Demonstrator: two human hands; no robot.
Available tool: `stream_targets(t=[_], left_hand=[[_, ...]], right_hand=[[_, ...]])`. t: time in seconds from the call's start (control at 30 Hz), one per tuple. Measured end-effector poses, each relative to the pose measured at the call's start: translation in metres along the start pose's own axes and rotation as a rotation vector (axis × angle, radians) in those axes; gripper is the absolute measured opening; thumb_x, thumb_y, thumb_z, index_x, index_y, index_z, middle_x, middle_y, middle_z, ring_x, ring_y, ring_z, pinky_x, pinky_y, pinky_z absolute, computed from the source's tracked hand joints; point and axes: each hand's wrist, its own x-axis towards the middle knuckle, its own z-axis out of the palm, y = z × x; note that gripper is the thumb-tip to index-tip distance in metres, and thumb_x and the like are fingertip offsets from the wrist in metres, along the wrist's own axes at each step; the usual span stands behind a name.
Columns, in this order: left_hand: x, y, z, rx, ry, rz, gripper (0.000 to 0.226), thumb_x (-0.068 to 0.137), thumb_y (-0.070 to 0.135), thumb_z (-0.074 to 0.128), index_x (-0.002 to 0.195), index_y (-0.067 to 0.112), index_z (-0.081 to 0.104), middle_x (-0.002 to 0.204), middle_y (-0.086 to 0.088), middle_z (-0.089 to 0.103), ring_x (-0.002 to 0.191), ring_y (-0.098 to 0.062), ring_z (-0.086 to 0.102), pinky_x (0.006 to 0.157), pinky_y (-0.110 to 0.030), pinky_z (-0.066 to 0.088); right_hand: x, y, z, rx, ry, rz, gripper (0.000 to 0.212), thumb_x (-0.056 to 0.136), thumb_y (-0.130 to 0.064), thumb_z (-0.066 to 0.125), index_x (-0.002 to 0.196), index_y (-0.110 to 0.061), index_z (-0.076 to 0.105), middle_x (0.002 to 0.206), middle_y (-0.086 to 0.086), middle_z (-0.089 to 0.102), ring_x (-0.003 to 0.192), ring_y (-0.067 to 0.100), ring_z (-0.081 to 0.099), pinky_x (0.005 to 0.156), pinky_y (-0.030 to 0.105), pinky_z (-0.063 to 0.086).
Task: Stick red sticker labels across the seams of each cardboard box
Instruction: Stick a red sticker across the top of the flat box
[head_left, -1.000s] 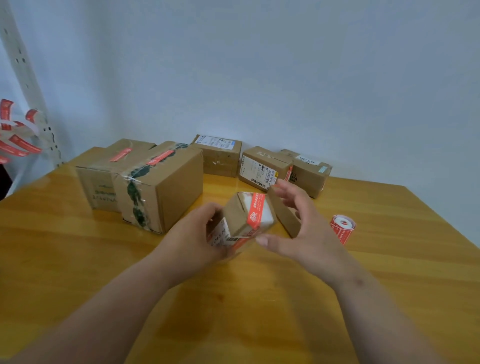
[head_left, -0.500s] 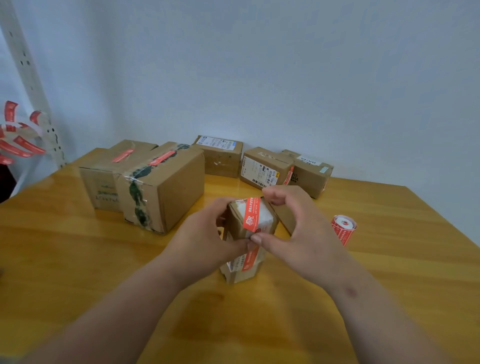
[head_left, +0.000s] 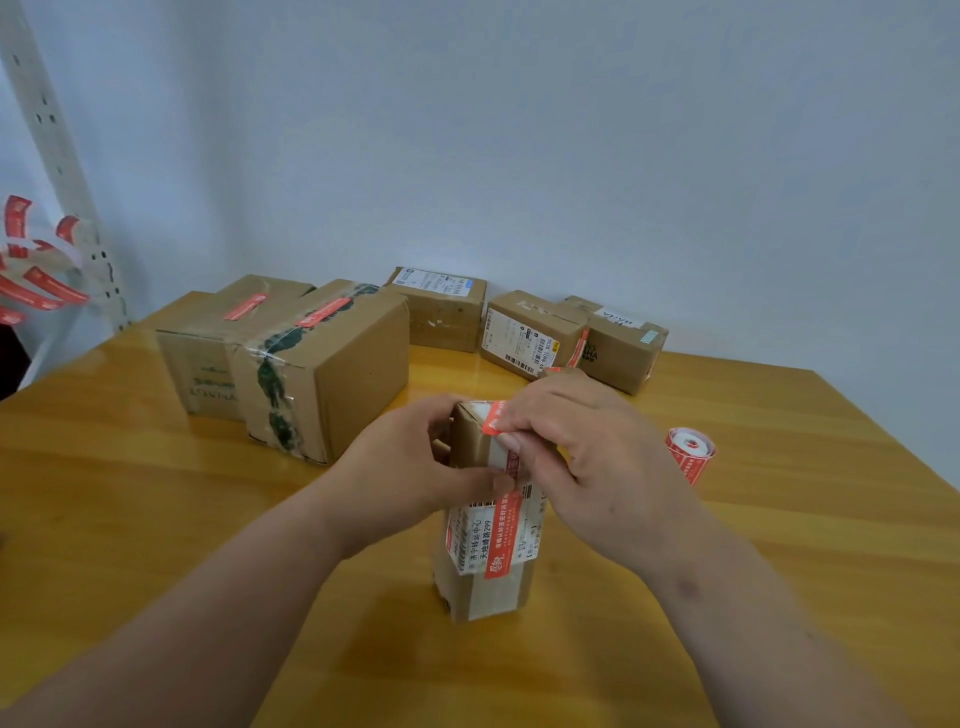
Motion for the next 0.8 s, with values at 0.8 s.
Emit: stream_targets(t=[0.8], left_hand=[[-0.005,-0.005,0.001,0.33,0.096,0.149,0.058,0.071,0.032,0.084,0.121,0.043,0.056,0.107,0.029,0.063,0.102,0.011,0.054,0.077,-0.008,0.043]], right_hand=[[0.018,-0.002,-0.009,0.335,0.163,0.557,0.015,0.1,-0.03,0.045,0.085,-0.032,0.048,0.086,-0.001,0.067,0.081,0.02,0.067,0.073,0.048,0.057]])
